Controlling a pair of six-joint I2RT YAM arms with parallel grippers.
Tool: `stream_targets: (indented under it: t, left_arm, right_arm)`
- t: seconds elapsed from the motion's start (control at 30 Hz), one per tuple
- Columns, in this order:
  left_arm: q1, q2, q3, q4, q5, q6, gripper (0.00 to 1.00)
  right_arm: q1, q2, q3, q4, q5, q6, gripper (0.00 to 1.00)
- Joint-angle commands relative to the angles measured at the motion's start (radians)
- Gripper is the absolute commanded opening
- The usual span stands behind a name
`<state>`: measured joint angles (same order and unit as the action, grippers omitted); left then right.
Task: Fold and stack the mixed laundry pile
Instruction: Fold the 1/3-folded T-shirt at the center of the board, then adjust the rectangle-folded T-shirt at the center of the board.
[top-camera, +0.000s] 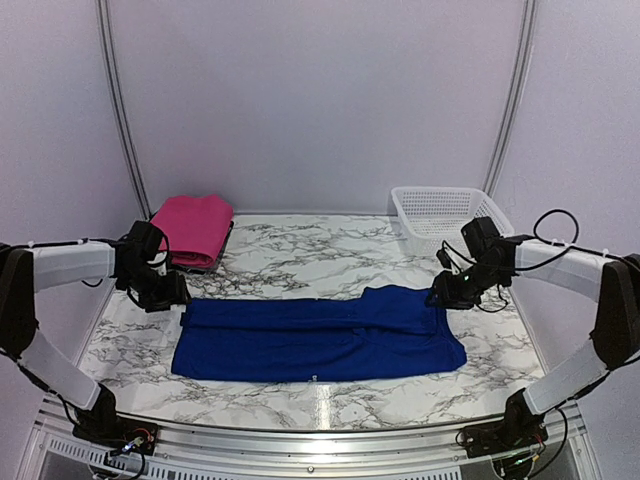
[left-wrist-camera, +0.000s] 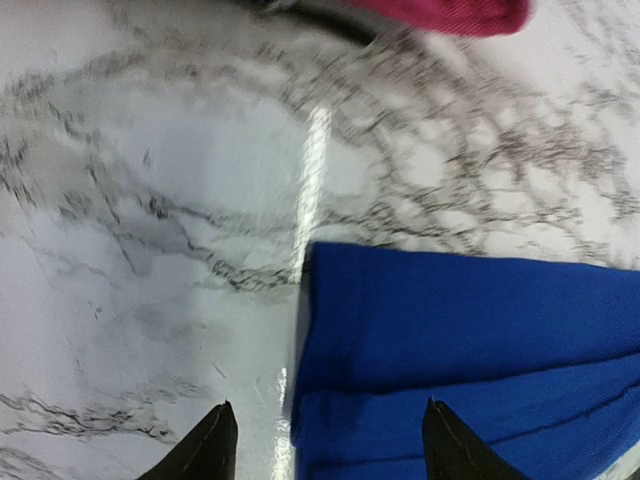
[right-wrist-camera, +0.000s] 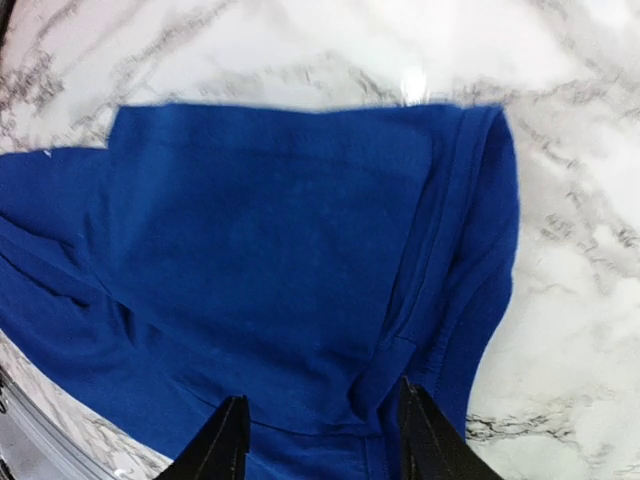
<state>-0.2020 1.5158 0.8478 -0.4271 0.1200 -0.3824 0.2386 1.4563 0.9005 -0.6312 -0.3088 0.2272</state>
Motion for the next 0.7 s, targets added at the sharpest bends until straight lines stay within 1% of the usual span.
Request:
stream_targets:
  t: [0.0,0.07,0.17,0.23,0.3,0.4,0.53,0.67]
  left_arm:
    - [-0.004,-0.129,0.111,-0.007,0.043,0.061,0.69]
    - [-0.036,-0.131,0.155,0.017,0.081,0.074,0.71]
    - [-0.120,-0.066,0.225,0.089,0.138,0.084,0.71]
    - [-0.196,0.021,0.304,0.106,0.154,0.091,0.71]
    - [-0.290,0.124,0.426,0.106,0.156,0.100,0.71]
    - [-0.381,0.280,0.583,0.108,0.152,0.097,0.70]
    - [-0.445,0.423,0.725,0.108,0.160,0.077,0.70]
    - [-0.468,0.486,0.765,0.113,0.163,0.046,0.69]
  right_arm:
    - [-0.022,-0.048,0.119,-0.041,0.006,-0.032,0.50]
    - [-0.026,-0.013,0.152,-0.036,-0.006,-0.044,0.51]
    - [-0.037,0.056,0.199,-0.023,-0.019,-0.057,0.51]
    - [-0.056,0.091,0.210,0.007,-0.051,-0.054,0.51]
    - [-0.080,0.137,0.220,0.031,-0.082,-0.052,0.51]
    - [-0.108,0.195,0.236,0.063,-0.121,-0.058,0.50]
    - [-0.116,0.278,0.266,0.092,-0.157,-0.066,0.49]
    - [-0.116,0.328,0.281,0.112,-0.175,-0.065,0.43]
